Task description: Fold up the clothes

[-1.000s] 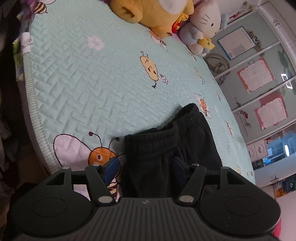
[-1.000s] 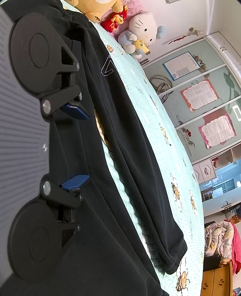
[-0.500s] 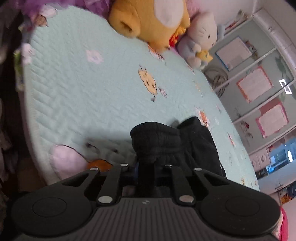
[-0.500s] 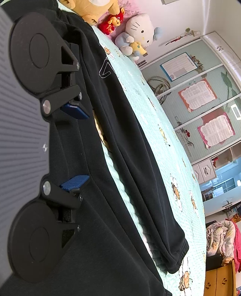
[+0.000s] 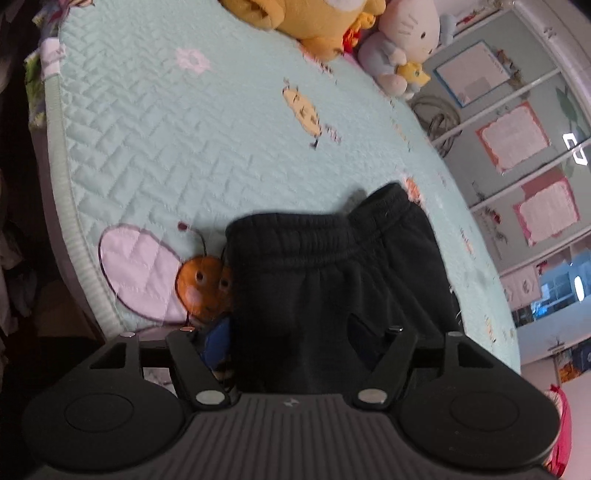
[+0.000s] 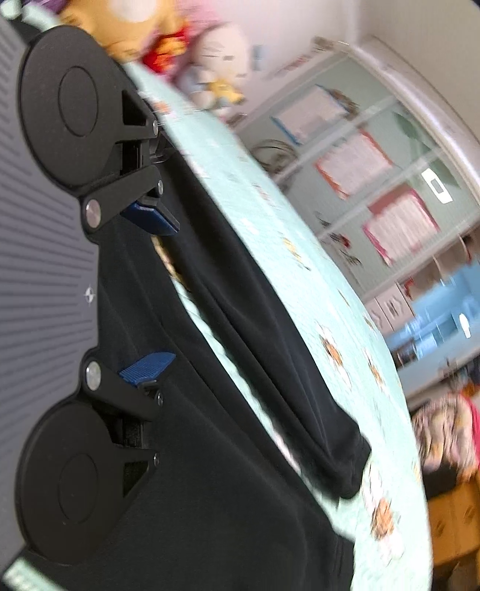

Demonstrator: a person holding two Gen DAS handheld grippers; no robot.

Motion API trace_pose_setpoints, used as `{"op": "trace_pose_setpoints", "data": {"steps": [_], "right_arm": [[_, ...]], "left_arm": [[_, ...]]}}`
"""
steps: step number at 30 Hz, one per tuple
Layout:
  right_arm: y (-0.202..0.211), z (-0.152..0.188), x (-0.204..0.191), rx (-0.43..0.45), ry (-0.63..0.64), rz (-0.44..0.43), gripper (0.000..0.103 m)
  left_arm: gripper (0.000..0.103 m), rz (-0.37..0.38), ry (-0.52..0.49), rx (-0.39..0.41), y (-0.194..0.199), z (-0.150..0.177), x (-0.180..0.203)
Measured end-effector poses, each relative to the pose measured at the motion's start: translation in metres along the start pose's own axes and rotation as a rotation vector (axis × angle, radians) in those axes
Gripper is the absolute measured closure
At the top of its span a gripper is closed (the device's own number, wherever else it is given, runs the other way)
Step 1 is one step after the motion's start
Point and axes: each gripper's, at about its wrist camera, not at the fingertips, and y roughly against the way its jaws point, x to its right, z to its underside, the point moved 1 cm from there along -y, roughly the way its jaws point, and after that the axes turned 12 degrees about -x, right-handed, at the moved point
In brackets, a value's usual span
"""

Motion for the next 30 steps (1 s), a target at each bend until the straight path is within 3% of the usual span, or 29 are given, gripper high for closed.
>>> {"op": "trace_pose_setpoints", "data": {"steps": [5, 7, 9, 11, 14, 16, 17, 19, 23, 28, 30], "right_arm": [[0.044, -0.011, 0.025, 0.062, -0.139, -0.012, 0.032], [0.061, -0.013, 0.041, 0.079, -0.195, 0.002, 0.032], [0.076, -0.014, 0.058, 0.09, -0.253, 0.015, 0.031], [0.085, -0.014, 0.07, 0.097, -0.293, 0.015, 0.031], [0.088, -0.02, 0.076, 0.116, -0.302, 0.014, 0.031], [0.088, -0.036, 0.084, 0.121, -0.287, 0.012, 0.031], [0.089, -0.046, 0.089, 0.121, -0.28, 0.009, 0.031], [0.086, -0.071, 0.099, 0.107, -0.229, 0.051, 0.031], [0.078, -0.126, 0.121, 0.059, -0.101, 0.178, 0.031], [0.044, -0.164, 0.161, -0.079, -0.104, 0.214, 0.032], [0.03, -0.166, 0.164, -0.124, -0.085, 0.228, 0.04]], "left_arm": [[0.032, -0.014, 0.0, 0.0, -0.007, 0.003, 0.0], [0.039, -0.012, -0.01, 0.0, -0.007, 0.003, 0.002], [0.069, -0.012, -0.023, -0.006, -0.006, 0.005, 0.004], [0.076, -0.038, -0.024, -0.01, -0.005, 0.005, 0.004], [0.076, -0.031, -0.004, -0.023, -0.001, 0.006, 0.001], [0.068, -0.026, -0.002, -0.028, 0.007, 0.007, 0.0], [0.058, -0.023, -0.005, -0.018, 0.012, 0.007, 0.0], [0.048, -0.02, -0.012, 0.002, 0.023, 0.007, 0.001], [0.048, -0.02, -0.029, 0.033, 0.04, 0.008, 0.009], [0.047, -0.057, -0.066, 0.011, 0.034, 0.019, 0.029], [0.047, -0.066, -0.08, -0.009, 0.029, 0.026, 0.037]]}}
